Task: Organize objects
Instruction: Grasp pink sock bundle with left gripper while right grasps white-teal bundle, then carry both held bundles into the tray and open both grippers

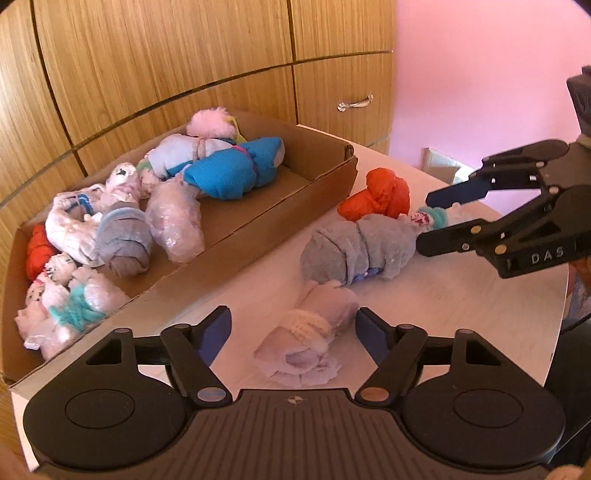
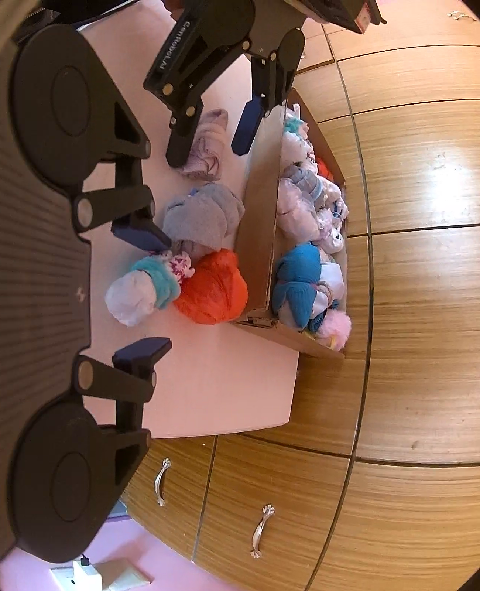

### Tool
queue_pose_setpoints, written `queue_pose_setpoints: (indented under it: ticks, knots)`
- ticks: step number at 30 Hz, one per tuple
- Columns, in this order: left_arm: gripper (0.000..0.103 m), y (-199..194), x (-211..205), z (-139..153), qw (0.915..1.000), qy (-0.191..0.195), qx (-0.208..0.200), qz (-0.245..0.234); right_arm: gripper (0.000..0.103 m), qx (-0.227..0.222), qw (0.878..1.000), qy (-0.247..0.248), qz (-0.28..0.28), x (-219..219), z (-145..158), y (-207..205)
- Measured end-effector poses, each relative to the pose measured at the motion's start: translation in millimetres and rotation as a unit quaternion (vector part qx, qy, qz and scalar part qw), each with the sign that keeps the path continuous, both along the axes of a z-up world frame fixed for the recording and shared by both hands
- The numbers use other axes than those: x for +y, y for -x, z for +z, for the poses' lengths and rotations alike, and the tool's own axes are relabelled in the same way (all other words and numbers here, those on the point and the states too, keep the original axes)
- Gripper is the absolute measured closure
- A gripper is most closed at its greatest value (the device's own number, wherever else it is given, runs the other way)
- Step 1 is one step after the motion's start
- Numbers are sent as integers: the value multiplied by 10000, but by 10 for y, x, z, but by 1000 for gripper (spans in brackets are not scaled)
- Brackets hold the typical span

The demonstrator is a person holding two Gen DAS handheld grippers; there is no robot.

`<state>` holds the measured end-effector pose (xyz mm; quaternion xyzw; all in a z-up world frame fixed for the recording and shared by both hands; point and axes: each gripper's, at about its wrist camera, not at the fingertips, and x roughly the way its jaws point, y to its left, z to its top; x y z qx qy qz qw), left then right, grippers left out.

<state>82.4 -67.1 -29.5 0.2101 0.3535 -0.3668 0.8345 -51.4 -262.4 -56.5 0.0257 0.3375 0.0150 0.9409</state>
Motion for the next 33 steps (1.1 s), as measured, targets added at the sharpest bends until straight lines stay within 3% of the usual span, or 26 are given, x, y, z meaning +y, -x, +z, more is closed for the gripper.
queue_pose_setpoints:
  ticks: [9, 18, 33]
  knots:
    - [64, 48, 14, 28, 9994, 217, 234, -120, 75, 51, 10000, -66, -18, 17, -29, 53]
    - [65, 79, 112, 95, 9998, 120, 164, 37, 76, 0, 9999, -112, -76, 30, 71, 180]
    - [64, 12, 48, 542, 9993, -1, -332, 174, 76, -387, 9991, 98, 132, 79, 685, 19]
